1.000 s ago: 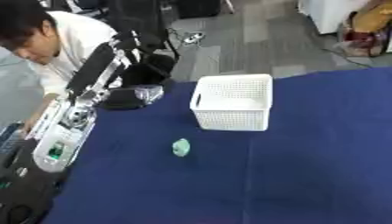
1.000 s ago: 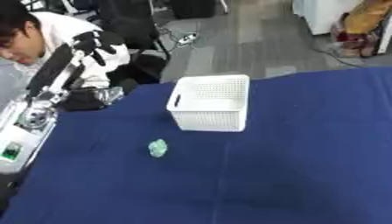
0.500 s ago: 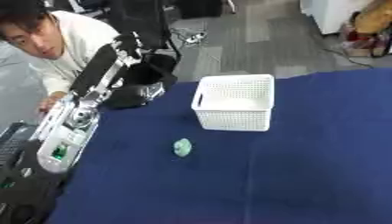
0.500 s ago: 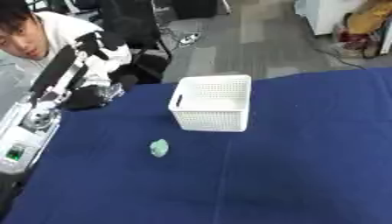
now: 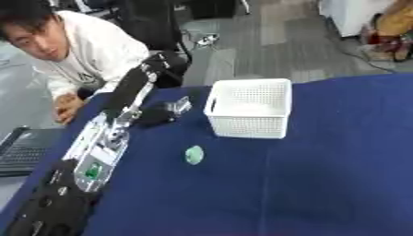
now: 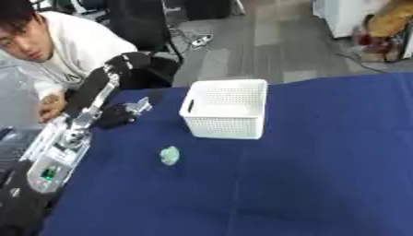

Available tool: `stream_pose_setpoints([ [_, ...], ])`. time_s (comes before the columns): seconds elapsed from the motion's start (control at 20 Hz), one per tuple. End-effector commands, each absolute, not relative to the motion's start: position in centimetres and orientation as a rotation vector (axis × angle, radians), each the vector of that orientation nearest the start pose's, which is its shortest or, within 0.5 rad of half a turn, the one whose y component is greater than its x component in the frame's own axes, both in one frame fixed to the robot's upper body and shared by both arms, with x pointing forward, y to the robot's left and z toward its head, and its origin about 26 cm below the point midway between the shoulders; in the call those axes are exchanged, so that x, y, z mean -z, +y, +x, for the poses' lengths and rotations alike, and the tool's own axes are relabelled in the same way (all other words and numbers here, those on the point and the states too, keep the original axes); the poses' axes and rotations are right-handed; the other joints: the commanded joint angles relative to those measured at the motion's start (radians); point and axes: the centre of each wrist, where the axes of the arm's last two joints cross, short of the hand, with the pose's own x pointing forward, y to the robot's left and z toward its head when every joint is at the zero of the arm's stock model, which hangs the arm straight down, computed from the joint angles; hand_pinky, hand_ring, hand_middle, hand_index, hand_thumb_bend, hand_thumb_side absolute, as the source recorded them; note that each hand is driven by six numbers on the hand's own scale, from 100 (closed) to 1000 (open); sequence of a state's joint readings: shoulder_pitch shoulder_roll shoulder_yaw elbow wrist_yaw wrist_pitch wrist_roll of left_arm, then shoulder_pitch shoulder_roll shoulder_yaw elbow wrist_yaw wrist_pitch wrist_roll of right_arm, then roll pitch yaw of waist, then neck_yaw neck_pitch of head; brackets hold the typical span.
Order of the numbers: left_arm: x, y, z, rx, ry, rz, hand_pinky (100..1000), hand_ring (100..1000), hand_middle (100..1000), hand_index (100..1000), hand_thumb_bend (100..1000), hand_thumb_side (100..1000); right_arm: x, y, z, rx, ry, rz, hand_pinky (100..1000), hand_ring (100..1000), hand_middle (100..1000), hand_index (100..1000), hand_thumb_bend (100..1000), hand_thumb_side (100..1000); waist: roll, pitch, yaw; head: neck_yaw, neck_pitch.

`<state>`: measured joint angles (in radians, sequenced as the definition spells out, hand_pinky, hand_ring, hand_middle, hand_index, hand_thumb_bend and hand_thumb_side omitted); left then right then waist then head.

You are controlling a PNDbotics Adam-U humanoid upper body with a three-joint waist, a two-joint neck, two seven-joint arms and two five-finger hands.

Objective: Pick up objects on the table and place them in the box.

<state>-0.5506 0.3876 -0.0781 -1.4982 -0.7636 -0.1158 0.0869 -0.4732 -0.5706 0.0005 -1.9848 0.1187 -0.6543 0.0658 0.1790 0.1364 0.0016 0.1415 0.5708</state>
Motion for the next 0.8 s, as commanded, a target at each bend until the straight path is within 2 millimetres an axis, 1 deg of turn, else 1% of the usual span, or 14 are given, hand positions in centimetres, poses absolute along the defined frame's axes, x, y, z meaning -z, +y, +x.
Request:
stream_pose_setpoints([
  [0.05, -17.0, 26.5, 39.7, 0.938, -2.015, 1.038, 694, 778, 891, 891, 539, 886, -27.9, -27.7, 30.4, 1.053, 2.915, 0.323, 100, 269, 313, 577, 100, 1000, -0.010, -0.015, -0.001, 0.014, -0.012],
  [0.25, -15.8, 26.2, 40.5, 0.970, -1.931, 1.040, 637, 762, 885, 896, 545, 877, -27.9, -27.7, 30.4, 1.055, 2.915, 0.321, 100, 269, 313, 577, 100, 1000, -0.011, -0.015, -0.002, 0.018, -0.014],
  [0.45, -14.8, 25.9, 40.9, 1.006, -1.806, 1.058, 579, 742, 876, 879, 577, 872, -27.9, -27.7, 30.4, 1.055, 2.915, 0.321, 100, 268, 312, 577, 100, 1000, -0.011, -0.014, -0.003, 0.021, -0.014],
  [0.6, -14.2, 25.6, 41.1, 1.027, -1.716, 1.089, 496, 681, 849, 876, 615, 870, -27.9, -27.7, 30.4, 1.056, 2.915, 0.321, 100, 268, 312, 577, 100, 1000, -0.011, -0.014, -0.004, 0.023, -0.014],
  [0.7, -13.8, 25.6, 41.2, 1.035, -1.651, 1.123, 385, 601, 808, 873, 660, 875, -27.9, -27.6, 30.4, 1.056, 2.915, 0.321, 100, 268, 312, 577, 100, 1000, -0.012, -0.014, -0.005, 0.023, -0.015],
  [0.8, -13.6, 25.6, 41.2, 1.046, -1.580, 1.165, 345, 575, 793, 872, 675, 880, -27.9, -27.7, 30.4, 1.057, 2.916, 0.322, 100, 268, 312, 577, 100, 1000, -0.012, -0.014, -0.005, 0.024, -0.015],
])
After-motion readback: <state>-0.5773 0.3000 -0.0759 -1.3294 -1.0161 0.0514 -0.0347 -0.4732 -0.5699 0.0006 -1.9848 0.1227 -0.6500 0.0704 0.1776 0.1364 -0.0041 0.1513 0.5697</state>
